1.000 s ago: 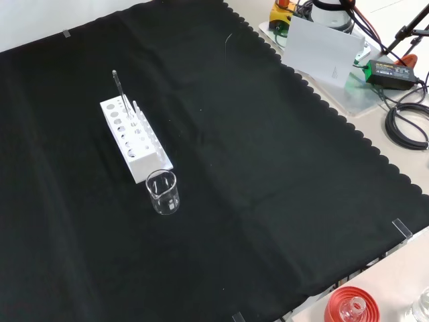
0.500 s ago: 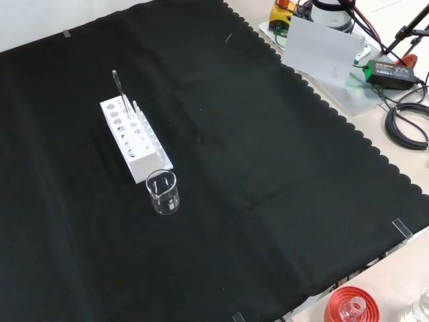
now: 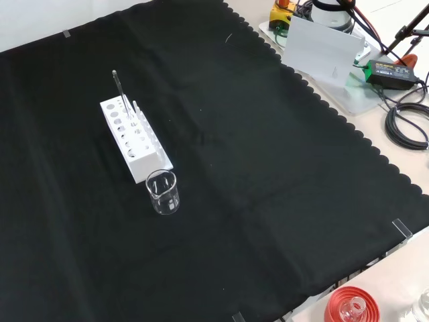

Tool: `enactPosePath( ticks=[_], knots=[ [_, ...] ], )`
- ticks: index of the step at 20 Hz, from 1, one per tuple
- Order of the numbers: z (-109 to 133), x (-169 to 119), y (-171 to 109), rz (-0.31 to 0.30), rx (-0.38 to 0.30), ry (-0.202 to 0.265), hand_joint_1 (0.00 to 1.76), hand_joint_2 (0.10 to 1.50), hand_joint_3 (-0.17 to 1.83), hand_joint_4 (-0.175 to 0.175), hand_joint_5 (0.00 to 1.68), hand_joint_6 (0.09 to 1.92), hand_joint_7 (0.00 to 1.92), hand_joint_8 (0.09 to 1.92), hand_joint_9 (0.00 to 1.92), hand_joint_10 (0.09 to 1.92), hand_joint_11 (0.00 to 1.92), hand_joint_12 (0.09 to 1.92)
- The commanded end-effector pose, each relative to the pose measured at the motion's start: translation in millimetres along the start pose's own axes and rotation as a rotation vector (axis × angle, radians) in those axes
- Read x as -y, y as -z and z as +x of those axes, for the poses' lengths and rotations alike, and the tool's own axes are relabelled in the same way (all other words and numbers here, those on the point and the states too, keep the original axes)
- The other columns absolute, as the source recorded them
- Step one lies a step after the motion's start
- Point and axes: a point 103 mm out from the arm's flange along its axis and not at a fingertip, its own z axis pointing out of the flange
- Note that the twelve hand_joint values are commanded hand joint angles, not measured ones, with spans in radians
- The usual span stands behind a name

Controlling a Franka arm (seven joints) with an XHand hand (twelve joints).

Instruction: Take the glass rod from the white test tube rack.

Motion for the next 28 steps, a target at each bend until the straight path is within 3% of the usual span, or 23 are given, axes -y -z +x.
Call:
enactPosePath(
  ticks=[1, 22, 28],
  knots=[
    [4, -32, -22, 0.016, 0.018, 0.035, 0.52, 1.12, -0.17, -0.079, 0.49, 0.12, 0.64, 0.78, 0.82, 0.72, 0.74, 1.25],
    [12, -90, -101, 0.151, 0.039, 0.056, 0.50, 1.13, -0.17, -0.080, 0.48, 0.19, 0.70, 0.77, 0.86, 0.70, 0.74, 1.25],
    [10, -104, -117, 0.175, 0.034, 0.076, 0.40, 1.19, -0.16, -0.081, 0.46, 0.24, 0.71, 0.76, 0.87, 0.69, 0.74, 1.25]
  ],
)
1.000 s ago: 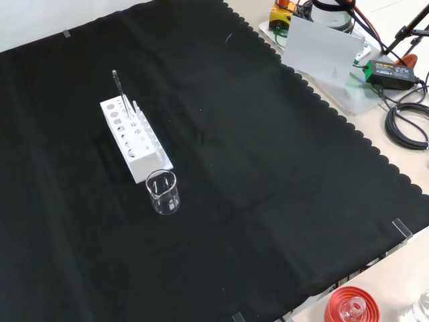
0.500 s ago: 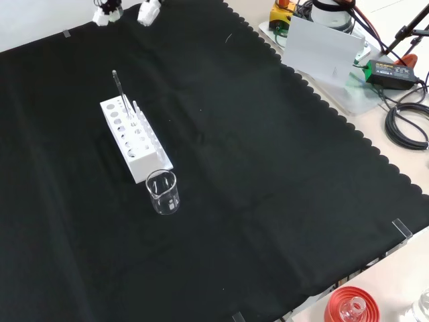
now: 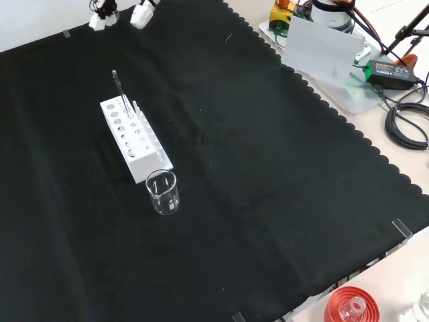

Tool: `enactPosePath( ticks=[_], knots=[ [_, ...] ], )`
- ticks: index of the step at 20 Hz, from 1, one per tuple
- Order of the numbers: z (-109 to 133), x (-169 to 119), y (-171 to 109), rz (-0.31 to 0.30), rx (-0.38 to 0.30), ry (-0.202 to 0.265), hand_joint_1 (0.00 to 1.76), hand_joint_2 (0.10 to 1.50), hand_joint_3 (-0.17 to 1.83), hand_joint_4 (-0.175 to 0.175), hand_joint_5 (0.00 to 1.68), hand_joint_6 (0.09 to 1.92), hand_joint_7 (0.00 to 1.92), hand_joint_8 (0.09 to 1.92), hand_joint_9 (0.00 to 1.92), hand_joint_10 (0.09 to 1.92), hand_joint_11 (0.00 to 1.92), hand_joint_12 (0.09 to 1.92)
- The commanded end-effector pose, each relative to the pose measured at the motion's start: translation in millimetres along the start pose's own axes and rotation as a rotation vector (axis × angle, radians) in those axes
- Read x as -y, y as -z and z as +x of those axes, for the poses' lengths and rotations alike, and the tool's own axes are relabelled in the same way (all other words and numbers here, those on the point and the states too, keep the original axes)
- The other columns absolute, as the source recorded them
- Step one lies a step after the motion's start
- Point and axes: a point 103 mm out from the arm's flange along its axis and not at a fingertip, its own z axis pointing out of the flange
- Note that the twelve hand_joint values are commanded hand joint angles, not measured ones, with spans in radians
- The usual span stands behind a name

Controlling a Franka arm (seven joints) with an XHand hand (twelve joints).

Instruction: Take the glass rod from the white test tube rack.

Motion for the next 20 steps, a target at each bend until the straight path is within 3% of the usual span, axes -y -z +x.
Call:
enactPosePath(
  ticks=[1, 20],
  knots=[
    [2, -33, -38, 0.071, 0.008, 0.027, 0.40, 1.20, -0.17, -0.081, 0.46, 0.26, 0.71, 0.76, 0.87, 0.69, 0.74, 1.25],
    [-6, -55, -81, 0.130, -0.009, 0.079, 0.39, 1.18, -0.17, -0.088, 0.40, 0.45, 0.71, 0.77, 0.91, 0.70, 0.78, 1.24]
  ],
)
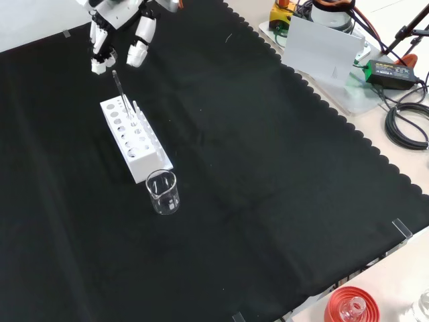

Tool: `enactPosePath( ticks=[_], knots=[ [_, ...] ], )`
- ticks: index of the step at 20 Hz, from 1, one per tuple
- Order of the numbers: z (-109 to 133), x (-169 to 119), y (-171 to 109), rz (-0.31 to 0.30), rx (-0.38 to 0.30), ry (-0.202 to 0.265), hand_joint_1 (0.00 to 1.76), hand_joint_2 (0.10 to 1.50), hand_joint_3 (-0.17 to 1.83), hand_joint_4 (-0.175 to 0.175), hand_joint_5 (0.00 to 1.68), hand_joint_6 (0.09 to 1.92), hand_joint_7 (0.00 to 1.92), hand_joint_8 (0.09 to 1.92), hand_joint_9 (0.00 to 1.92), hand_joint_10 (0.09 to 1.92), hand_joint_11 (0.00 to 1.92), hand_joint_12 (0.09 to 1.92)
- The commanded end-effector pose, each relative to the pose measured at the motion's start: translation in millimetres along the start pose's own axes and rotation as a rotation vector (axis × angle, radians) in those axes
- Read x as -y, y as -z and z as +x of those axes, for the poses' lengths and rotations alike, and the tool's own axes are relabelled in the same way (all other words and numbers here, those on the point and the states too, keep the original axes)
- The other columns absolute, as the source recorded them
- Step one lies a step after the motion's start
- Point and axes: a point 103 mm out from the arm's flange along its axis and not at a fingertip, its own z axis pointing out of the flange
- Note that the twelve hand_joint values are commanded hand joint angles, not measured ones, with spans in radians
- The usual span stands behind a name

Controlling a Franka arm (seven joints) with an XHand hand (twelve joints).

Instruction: Take the glass rod from the white test tube rack.

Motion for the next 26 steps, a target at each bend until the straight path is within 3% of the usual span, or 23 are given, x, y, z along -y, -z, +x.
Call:
enactPosePath(
  ticks=[1, 12, 14, 19, 23, 26],
  knots=[
    [-3, -8, -15, 0.020, -0.006, 0.012, 0.40, 1.18, -0.17, -0.090, 0.41, 0.45, 0.71, 0.77, 0.92, 0.70, 0.79, 1.24],
    [0, -22, -40, 0.040, -0.015, 0.032, 0.44, 1.16, -0.17, -0.111, 0.43, 0.63, 0.75, 0.77, 1.03, 0.65, 0.91, 1.19],
    [-8, -17, -41, 0.020, -0.035, 0.039, 0.47, 1.16, -0.17, -0.113, 0.43, 0.66, 0.77, 0.77, 1.04, 0.64, 0.92, 1.19],
    [-1, -27, -42, 0.017, -0.008, 0.046, 0.70, 1.14, -0.17, -0.133, 0.58, 0.82, 0.82, 0.74, 1.12, 0.60, 1.03, 1.14],
    [-6, -20, -39, -0.032, -0.064, 0.071, 0.81, 1.13, -0.17, -0.152, 0.67, 0.84, 0.89, 0.72, 1.18, 0.55, 1.11, 1.11],
    [-8, -38, -50, -0.032, -0.089, 0.080, 0.82, 1.13, -0.17, -0.155, 0.68, 0.84, 0.90, 0.71, 1.20, 0.54, 1.12, 1.10]
  ],
)
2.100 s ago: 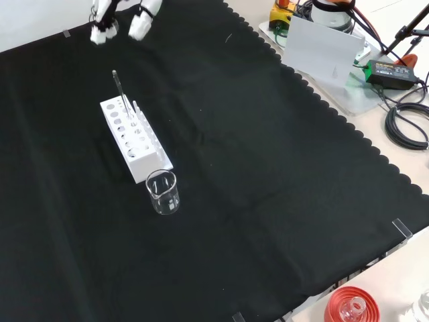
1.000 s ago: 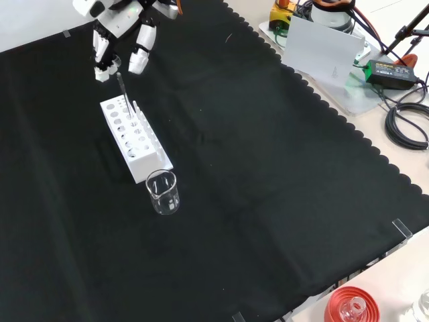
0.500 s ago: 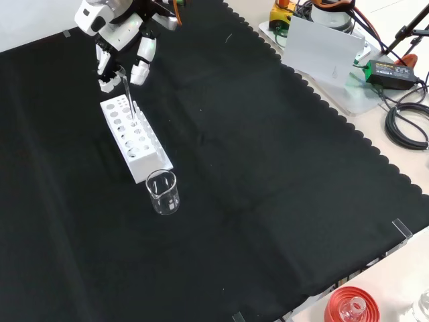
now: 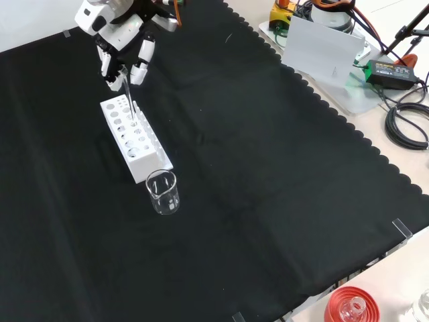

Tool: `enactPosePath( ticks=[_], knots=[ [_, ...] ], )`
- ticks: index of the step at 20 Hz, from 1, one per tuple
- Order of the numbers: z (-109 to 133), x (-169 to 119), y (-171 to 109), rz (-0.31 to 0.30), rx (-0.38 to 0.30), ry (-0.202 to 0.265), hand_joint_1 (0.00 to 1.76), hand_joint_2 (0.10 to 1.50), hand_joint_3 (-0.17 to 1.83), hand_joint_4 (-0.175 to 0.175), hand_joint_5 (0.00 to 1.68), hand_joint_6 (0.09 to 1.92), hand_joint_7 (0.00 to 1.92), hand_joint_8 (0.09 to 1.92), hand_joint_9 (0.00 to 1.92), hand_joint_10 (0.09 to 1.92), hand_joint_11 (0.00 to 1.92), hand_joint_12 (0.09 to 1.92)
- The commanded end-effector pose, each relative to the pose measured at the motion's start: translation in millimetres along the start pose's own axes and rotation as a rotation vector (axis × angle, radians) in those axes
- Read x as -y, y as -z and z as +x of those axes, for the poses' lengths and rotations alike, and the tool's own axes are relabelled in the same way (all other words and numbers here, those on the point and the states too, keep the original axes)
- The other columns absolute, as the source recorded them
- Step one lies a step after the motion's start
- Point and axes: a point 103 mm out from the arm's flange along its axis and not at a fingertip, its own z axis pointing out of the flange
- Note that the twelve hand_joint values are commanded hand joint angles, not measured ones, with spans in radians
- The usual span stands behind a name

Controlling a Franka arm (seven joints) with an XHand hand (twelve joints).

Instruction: Take the glass rod from the white test tube rack.

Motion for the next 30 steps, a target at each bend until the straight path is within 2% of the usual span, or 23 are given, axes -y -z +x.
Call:
enactPosePath(
  ticks=[1, 5, 8, 11, 12, 14, 15, 16, 18, 21, 24, 30],
  knots=[
    [-2, -15, -9, -0.028, -0.048, 0.024, 0.82, 1.13, -0.17, -0.155, 0.68, 0.84, 0.90, 0.71, 1.20, 0.54, 1.12, 1.10],
    [15, -17, -4, 0.017, -0.011, -0.006, 0.82, 1.12, -0.17, -0.151, 0.67, 0.84, 0.91, 0.71, 1.20, 0.54, 1.13, 1.10],
    [22, -20, -4, 0.034, -0.001, 0.000, 0.83, 1.11, -0.17, -0.149, 0.66, 0.84, 0.91, 0.71, 1.20, 0.54, 1.13, 1.10],
    [24, -21, -4, 0.018, 0.012, 0.012, 0.87, 1.10, -0.17, -0.150, 0.66, 0.85, 0.92, 0.71, 1.20, 0.54, 1.14, 1.10],
    [25, -23, -3, 0.004, 0.022, 0.017, 0.91, 1.09, -0.17, -0.159, 0.68, 0.85, 0.94, 0.71, 1.22, 0.53, 1.17, 1.09],
    [26, -23, -2, -0.040, 0.033, 0.031, 1.04, 1.09, -0.17, -0.171, 0.78, 0.83, 1.06, 0.69, 1.32, 0.49, 1.34, 0.97],
    [28, -24, -1, -0.071, 0.030, 0.044, 1.10, 1.11, -0.15, -0.174, 0.88, 0.87, 1.15, 0.67, 1.39, 0.45, 1.44, 0.88],
    [29, -24, 0, -0.118, 0.027, 0.059, 1.17, 1.11, -0.12, -0.175, 0.96, 0.87, 1.16, 0.72, 1.45, 0.42, 1.49, 0.80],
    [30, -23, 1, -0.187, 0.019, 0.083, 1.26, 1.12, -0.13, -0.175, 1.04, 0.86, 1.14, 0.81, 1.53, 0.44, 1.53, 0.68],
    [30, -17, 2, -0.253, 0.041, 0.113, 1.30, 1.12, -0.17, -0.175, 1.06, 0.74, 1.25, 0.78, 1.58, 0.53, 1.54, 0.63],
    [30, -9, 8, -0.269, 0.029, 0.107, 1.31, 1.12, -0.17, -0.175, 1.06, 0.67, 1.26, 0.81, 1.61, 0.54, 1.55, 0.63],
    [35, 9, 37, -0.292, 0.024, 0.088, 1.31, 1.12, -0.16, -0.175, 1.05, 0.65, 1.23, 0.89, 1.65, 0.53, 1.55, 0.64]
  ],
)
